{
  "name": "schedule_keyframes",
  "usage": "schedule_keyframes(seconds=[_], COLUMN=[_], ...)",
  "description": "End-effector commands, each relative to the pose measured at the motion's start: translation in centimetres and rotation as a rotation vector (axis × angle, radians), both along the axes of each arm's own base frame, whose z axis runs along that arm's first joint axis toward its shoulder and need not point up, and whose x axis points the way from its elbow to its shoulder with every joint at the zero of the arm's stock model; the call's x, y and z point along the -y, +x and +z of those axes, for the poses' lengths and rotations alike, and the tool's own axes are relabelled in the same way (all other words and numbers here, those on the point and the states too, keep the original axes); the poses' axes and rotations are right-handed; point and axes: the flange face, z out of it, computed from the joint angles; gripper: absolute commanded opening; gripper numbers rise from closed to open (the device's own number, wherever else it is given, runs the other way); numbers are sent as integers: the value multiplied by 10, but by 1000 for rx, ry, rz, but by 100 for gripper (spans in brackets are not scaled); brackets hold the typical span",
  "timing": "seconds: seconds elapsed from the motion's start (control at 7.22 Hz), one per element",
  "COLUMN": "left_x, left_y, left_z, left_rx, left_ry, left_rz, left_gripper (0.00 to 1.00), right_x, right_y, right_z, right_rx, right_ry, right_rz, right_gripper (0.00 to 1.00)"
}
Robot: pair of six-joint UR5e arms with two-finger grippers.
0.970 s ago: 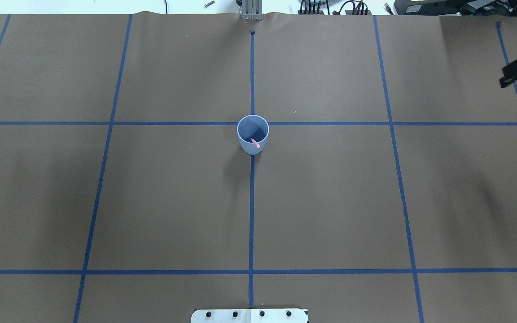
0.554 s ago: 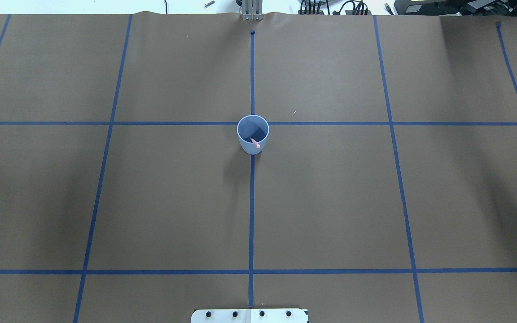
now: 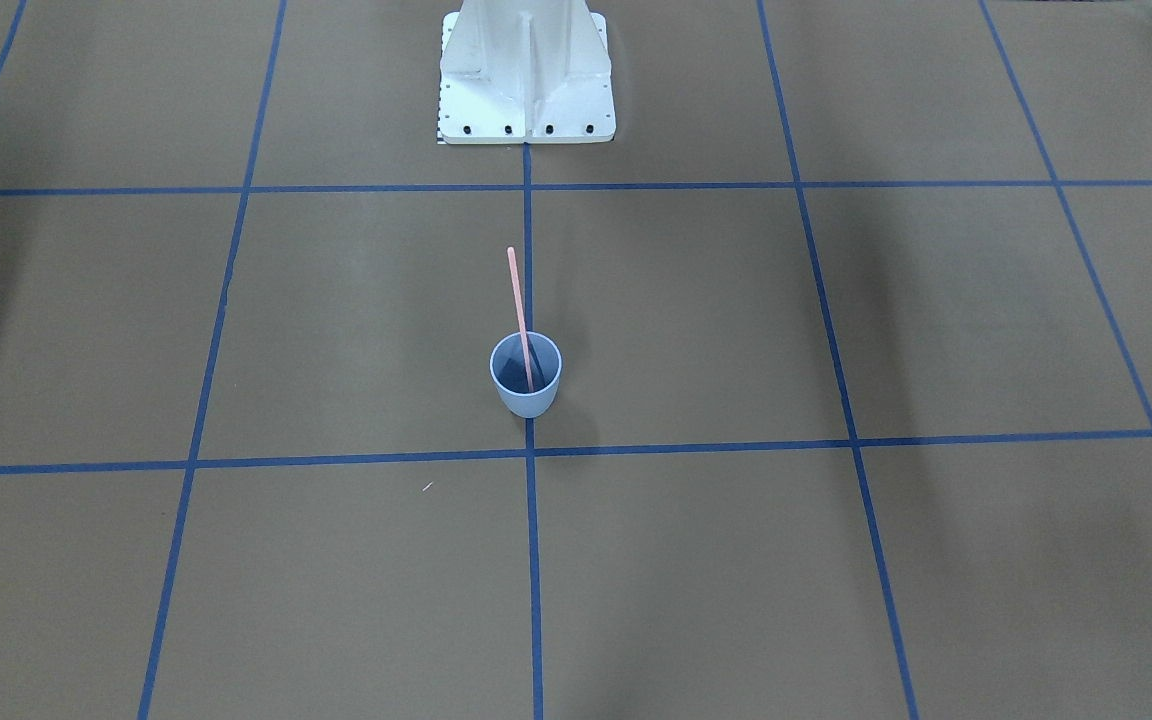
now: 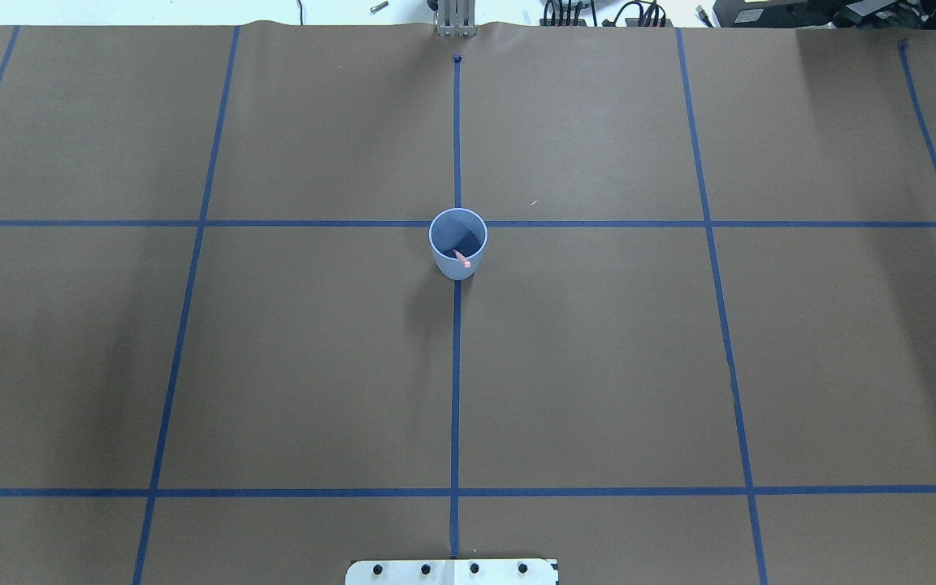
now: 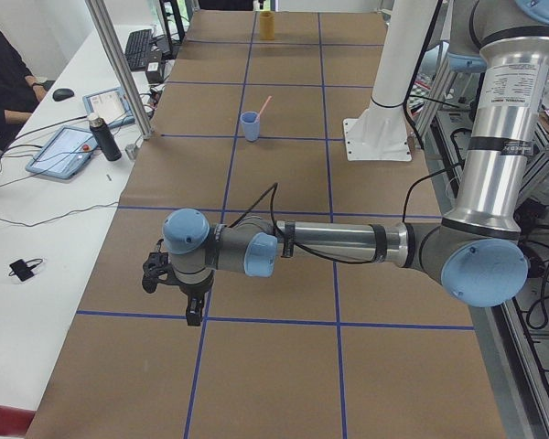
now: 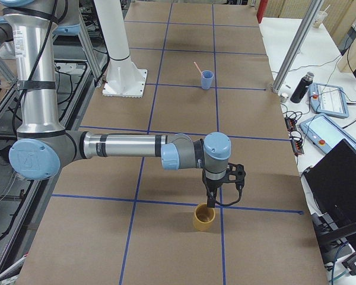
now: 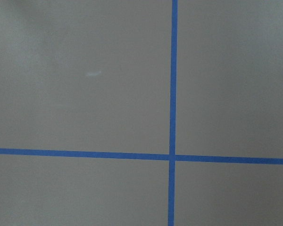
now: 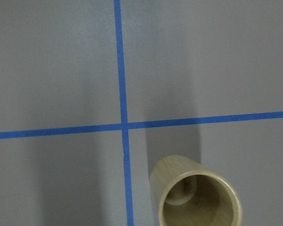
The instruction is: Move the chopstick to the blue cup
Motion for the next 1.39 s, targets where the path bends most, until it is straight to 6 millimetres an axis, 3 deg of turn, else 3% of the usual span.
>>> schedule_keyframes(seconds=[0.0, 0.55, 1.25], left_x=[-1, -1, -1], left_y=[0, 1, 1], left_z=[2, 6, 7], left_rx=[0, 2, 2], left_ry=[-4, -11, -13], left_rz=[1, 2, 2], left_gripper=[98, 98, 98], right_x=[0, -1, -1], right_y=[23, 19, 20], right_z=[-4, -20, -18], right_rx=[52, 86, 84], right_ry=[-33, -99, -102], right_rz=[-42, -45, -43], right_gripper=[100, 100, 100])
